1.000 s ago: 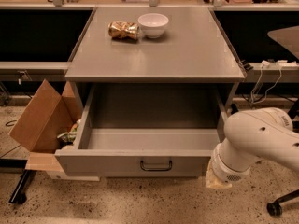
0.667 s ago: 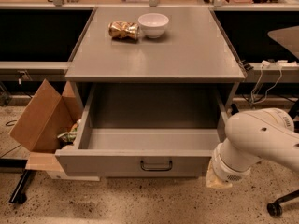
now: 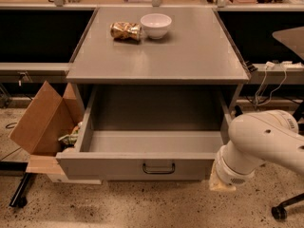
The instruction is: Close top drawer
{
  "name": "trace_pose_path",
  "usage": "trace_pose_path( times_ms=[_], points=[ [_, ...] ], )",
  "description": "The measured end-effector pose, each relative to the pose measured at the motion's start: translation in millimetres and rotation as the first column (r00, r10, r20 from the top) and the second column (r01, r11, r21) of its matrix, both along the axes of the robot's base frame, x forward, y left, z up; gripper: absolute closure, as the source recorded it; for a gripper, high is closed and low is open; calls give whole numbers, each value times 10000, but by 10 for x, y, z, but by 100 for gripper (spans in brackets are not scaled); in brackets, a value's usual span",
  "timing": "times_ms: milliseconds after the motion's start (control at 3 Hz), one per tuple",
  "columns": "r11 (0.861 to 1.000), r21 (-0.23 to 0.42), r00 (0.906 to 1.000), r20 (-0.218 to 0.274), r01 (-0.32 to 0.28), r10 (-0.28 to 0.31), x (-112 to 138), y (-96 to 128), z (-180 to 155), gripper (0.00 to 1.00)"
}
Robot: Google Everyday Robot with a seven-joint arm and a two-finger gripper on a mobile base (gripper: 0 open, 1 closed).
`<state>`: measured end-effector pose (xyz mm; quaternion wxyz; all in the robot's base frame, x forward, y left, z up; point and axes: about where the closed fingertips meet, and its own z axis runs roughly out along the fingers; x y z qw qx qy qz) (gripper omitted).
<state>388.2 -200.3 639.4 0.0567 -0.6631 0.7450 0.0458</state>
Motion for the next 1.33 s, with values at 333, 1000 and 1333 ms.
trace_pose_path(
  times_ms=[333, 1000, 1333],
  points=[
    [9998, 153, 9982, 587, -129, 119, 243, -83, 10, 5],
    [9976, 402, 9911, 1228, -571, 517, 674, -149, 71, 3],
    [9940, 465, 9796, 1801, -987, 888, 1068, -149, 149, 32]
  ],
)
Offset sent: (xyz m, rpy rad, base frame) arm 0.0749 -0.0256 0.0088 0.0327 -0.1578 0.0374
